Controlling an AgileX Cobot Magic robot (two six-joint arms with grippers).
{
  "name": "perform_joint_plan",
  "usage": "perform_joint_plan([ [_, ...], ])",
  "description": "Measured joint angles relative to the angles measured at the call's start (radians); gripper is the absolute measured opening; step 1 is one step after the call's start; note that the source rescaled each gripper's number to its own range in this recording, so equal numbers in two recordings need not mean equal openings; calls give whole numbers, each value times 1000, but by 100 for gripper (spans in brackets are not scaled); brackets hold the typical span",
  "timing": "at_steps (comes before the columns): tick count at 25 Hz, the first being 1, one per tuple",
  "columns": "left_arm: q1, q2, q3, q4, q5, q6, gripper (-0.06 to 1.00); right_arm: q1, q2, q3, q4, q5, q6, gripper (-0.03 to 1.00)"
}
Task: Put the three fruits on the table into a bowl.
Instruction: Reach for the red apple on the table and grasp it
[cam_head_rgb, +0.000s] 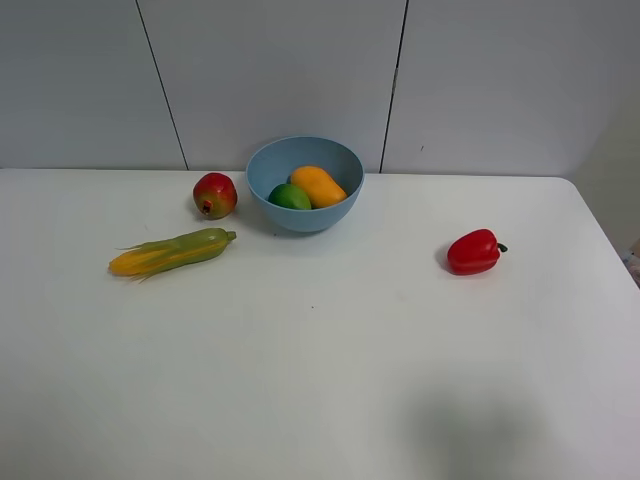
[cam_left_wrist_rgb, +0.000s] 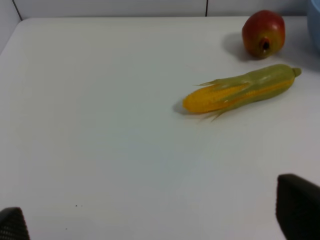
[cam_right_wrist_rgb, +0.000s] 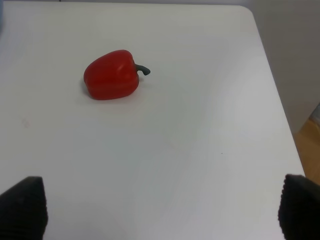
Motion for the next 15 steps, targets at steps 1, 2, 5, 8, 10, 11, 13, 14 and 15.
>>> perform_joint_plan([
  [1,0,0,0,0,0,0,100,0,0,0,0,0,0,77],
  [2,0,0,0,0,0,0,100,0,0,0,0,0,0,77],
  [5,0,0,0,0,0,0,100,0,0,0,0,0,0,77],
  [8,0,0,0,0,0,0,100,0,0,0,0,0,0,77],
  [10,0,0,0,0,0,0,100,0,0,0,0,0,0,77],
  [11,0,0,0,0,0,0,100,0,0,0,0,0,0,77],
  [13,0,0,0,0,0,0,100,0,0,0,0,0,0,77],
  [14,0,0,0,0,0,0,100,0,0,0,0,0,0,77],
  [15,0,0,0,0,0,0,100,0,0,0,0,0,0,77],
])
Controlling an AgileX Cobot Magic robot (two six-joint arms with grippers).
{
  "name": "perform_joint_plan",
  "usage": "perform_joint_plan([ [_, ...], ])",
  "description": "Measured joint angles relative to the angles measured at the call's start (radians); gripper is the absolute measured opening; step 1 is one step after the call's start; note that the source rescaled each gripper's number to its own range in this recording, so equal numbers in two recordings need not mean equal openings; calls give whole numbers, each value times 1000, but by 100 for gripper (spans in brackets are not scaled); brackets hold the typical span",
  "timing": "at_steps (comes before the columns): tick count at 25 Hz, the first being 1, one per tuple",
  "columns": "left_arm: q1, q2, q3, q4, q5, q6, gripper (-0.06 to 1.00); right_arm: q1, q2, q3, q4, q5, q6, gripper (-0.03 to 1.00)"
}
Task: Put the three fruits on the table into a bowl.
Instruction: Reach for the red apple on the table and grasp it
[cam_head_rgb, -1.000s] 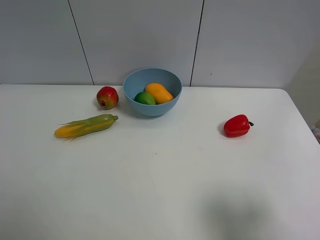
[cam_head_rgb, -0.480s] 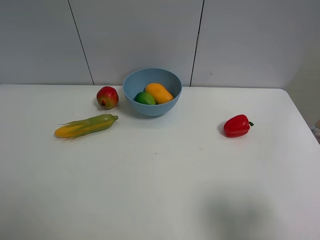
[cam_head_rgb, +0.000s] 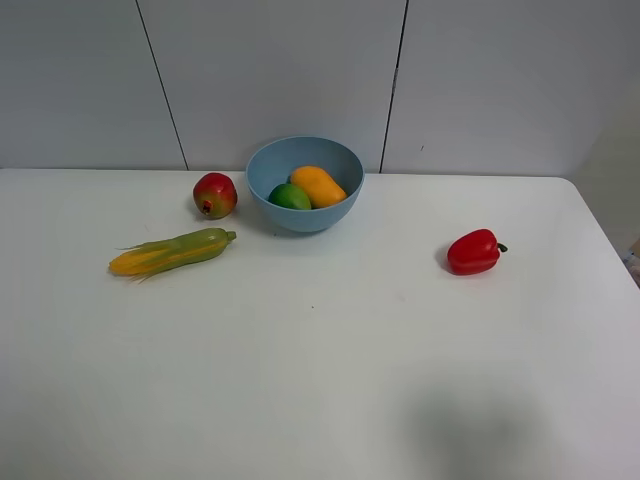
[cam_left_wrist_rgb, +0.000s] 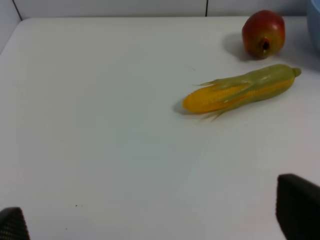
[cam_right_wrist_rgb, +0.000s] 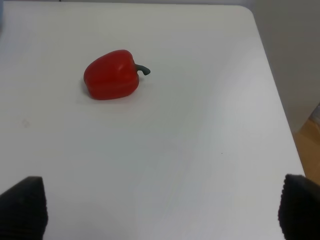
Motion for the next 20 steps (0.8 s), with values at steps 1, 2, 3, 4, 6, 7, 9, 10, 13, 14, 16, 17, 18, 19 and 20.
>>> perform_joint_plan([
  [1,0,0,0,0,0,0,100,0,0,0,0,0,0,77],
  [2,0,0,0,0,0,0,100,0,0,0,0,0,0,77],
  [3,0,0,0,0,0,0,100,0,0,0,0,0,0,77],
  [4,0,0,0,0,0,0,100,0,0,0,0,0,0,77],
  [6,0,26,-12,0,-11,0,100,0,0,0,0,0,0,77],
  [7,0,51,-24,0,-34,0,100,0,0,0,0,0,0,77],
  [9,0,139,-65,0,-76,-12,100,0,0,0,0,0,0,77],
  [10,0,192,-84,0,-97,-20,100,0,0,0,0,0,0,77],
  [13,0,364,-145,0,-178,-44,100,0,0,0,0,0,0,77],
  [14,0,416,-161,0,-220,-52,100,0,0,0,0,0,0,77],
  [16,0,545,-200,0,-294,-60,100,0,0,0,0,0,0,77],
  [17,0,612,-222,-1,-331,-62,100,0,0,0,0,0,0,77],
  [18,0,668,-240,-1,-362,-63,100,0,0,0,0,0,0,77],
  [19,0,735,-262,-1,-388,-63,100,0,0,0,0,0,0,77],
  [20,0,801,-285,-1,-406,-63,100,0,0,0,0,0,0,77],
])
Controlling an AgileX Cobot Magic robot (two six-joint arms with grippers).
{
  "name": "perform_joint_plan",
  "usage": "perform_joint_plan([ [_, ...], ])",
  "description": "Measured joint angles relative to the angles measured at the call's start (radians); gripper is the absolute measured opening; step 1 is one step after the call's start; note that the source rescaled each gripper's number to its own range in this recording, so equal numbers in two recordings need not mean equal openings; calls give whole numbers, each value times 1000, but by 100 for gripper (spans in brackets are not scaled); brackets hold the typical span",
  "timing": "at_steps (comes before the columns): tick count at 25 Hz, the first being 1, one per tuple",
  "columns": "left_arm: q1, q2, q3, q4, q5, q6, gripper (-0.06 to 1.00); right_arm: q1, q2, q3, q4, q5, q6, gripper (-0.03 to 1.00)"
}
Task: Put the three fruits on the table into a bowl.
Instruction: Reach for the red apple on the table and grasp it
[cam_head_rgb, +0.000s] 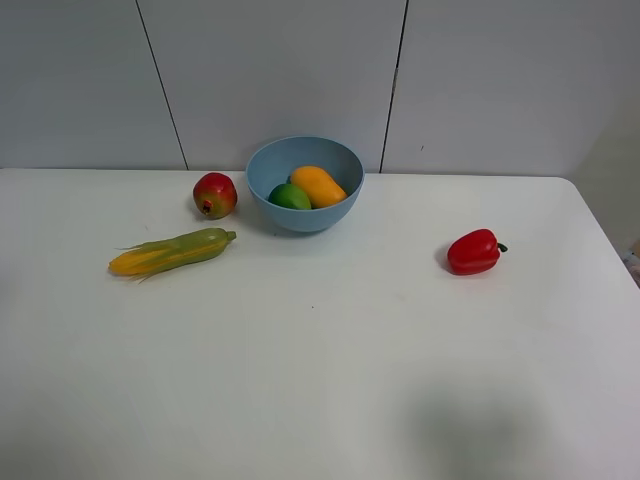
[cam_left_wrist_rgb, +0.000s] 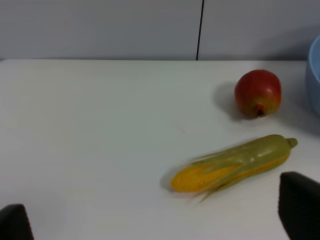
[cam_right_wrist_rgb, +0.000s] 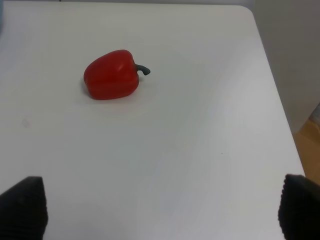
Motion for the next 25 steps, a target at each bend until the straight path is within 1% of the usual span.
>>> perform_joint_plan([
  [4,-3,243,-75,0,-83,12,100,0,0,0,0,0,0,77],
  [8,-40,436,-119,0,-191,24,100,0,0,0,0,0,0,77],
  [11,-69,540,-135,-1,-287,28,100,0,0,0,0,0,0,77],
  [13,-82,592,-136,-24,-349,30,100,0,0,0,0,0,0,77],
  [16,-86,663,-136,-91,-428,30,100,0,0,0,0,0,0,77],
  [19,-86,723,-136,-140,-504,30,100,0,0,0,0,0,0,77],
  [25,-93,815,-136,-174,-654,30,100,0,0,0,0,0,0,77],
])
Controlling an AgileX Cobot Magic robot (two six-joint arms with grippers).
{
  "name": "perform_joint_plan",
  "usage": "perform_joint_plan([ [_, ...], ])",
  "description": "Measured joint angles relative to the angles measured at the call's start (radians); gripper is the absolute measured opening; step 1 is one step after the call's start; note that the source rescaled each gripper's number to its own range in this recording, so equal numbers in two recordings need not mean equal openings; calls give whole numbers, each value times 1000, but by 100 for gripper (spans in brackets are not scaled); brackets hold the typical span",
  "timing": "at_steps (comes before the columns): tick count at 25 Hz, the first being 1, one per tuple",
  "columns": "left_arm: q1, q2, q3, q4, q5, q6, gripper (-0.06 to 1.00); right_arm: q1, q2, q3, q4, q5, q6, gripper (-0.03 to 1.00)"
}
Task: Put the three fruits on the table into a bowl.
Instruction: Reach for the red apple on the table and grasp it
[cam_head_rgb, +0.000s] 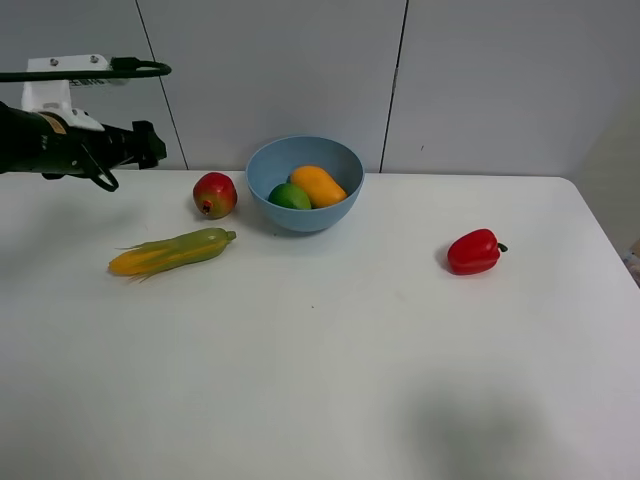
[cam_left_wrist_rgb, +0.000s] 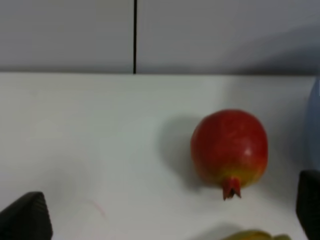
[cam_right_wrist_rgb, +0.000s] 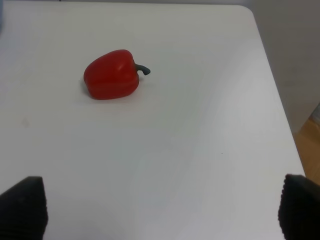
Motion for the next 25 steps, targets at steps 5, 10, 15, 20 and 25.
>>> perform_joint_plan([
  [5,-1,72,-8,-4,-68,0,100,0,0,0,0,0,0,77],
  [10,-22,155,-59,-4,-79,0,100,0,0,0,0,0,-1,77],
  [15,-55,233,-124,-1,-88,0,100,0,0,0,0,0,-1,77],
  [20,-59,307,-174,17,-93,0,100,0,0,0,0,0,-1,77],
  [25,-59,372,-221,46,-93,3,100,0,0,0,0,0,-1,77],
])
